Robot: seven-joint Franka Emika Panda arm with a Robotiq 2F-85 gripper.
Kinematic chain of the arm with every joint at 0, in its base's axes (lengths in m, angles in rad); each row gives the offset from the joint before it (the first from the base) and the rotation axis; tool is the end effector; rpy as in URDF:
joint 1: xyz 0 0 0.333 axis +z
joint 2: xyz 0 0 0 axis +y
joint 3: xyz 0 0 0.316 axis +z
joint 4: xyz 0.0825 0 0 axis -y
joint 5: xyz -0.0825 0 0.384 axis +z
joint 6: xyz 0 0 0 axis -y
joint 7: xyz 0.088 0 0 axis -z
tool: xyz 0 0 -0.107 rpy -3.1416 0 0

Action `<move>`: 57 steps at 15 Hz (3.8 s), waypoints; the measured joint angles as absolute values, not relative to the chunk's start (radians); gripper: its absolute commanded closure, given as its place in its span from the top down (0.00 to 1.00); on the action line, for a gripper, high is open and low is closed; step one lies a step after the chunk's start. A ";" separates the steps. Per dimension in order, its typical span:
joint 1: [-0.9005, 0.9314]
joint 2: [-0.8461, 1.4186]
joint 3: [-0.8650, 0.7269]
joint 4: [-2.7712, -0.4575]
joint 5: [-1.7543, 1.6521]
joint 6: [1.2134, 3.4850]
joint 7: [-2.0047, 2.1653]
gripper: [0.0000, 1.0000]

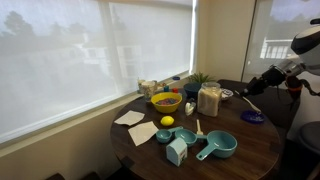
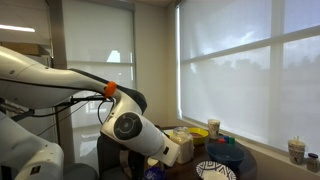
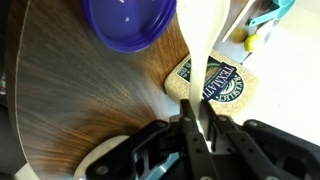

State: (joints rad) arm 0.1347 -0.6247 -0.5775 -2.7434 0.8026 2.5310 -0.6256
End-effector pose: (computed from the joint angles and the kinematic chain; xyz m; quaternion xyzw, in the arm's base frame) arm 0.3478 -0.1621 0.4050 -0.8847 0.1805 -0.2880 0.3191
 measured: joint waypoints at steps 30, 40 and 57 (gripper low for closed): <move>-0.246 -0.585 -0.383 -2.745 1.265 2.193 -1.008 0.03; -0.260 -0.585 -0.171 -2.709 1.272 2.376 -0.835 0.03; -0.417 -0.586 0.321 -2.701 0.645 2.521 0.265 0.03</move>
State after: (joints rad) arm -0.4171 -0.5855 0.3210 -2.7011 0.6448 2.5211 0.2653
